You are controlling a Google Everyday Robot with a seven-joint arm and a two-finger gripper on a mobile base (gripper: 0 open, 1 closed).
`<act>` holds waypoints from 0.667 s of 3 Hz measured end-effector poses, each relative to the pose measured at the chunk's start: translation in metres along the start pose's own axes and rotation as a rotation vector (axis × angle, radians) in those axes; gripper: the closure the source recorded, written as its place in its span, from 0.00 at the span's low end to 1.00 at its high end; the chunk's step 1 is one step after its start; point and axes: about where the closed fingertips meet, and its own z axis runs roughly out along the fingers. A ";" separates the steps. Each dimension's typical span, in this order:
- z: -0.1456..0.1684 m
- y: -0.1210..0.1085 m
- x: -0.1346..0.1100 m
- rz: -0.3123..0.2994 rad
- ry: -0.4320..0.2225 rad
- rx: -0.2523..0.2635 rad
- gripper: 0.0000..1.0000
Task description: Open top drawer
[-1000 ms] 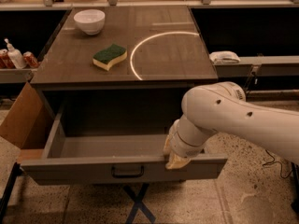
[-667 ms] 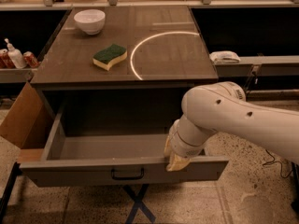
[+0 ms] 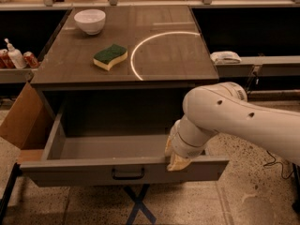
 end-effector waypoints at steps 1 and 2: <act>-0.001 0.000 0.000 -0.001 0.001 0.001 0.37; -0.001 0.001 -0.001 -0.003 0.003 0.002 0.14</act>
Offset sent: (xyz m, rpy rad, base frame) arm -0.0004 0.0000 0.0006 -0.0011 -0.0013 0.0008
